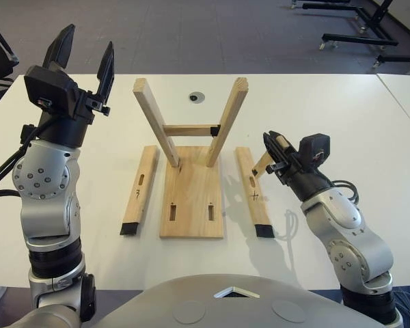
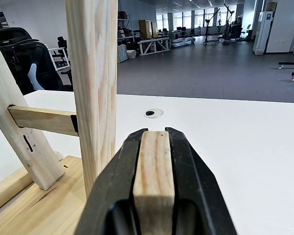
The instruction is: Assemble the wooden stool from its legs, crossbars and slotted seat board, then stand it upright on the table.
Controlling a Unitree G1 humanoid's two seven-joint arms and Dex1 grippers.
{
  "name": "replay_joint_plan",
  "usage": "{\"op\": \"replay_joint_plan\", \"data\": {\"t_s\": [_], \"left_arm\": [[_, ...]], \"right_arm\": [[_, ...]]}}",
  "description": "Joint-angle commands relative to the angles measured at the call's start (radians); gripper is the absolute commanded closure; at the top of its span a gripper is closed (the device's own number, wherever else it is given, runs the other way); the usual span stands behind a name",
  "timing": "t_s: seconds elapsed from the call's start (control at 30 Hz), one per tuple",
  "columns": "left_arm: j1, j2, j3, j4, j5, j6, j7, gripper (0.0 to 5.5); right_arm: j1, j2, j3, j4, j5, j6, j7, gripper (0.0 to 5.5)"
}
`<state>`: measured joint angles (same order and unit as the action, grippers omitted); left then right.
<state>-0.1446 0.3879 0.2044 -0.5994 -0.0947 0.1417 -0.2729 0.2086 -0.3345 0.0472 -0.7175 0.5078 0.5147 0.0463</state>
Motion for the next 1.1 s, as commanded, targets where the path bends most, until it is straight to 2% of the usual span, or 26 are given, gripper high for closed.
{"op": "replay_joint_plan", "data": {"t_s": [0.03,0.77,1.1], "left_arm": [[-0.034,0.027,-0.008,0.023,-0.008,0.008,-0.024,2.89],[0.002,0.049,-0.025,0.004,-0.010,0.010,-0.069,2.89],[0.005,0.053,-0.035,0.007,0.004,0.001,-0.078,2.89]], "right_arm": [[0.022,0.050,0.028,-0.010,-0.039,0.004,-0.027,5.11],[0.103,0.151,0.034,-0.012,-0.145,-0.041,-0.016,5.11],[0.098,0.184,-0.009,-0.012,-0.138,0.001,-0.039,5.11]]}}
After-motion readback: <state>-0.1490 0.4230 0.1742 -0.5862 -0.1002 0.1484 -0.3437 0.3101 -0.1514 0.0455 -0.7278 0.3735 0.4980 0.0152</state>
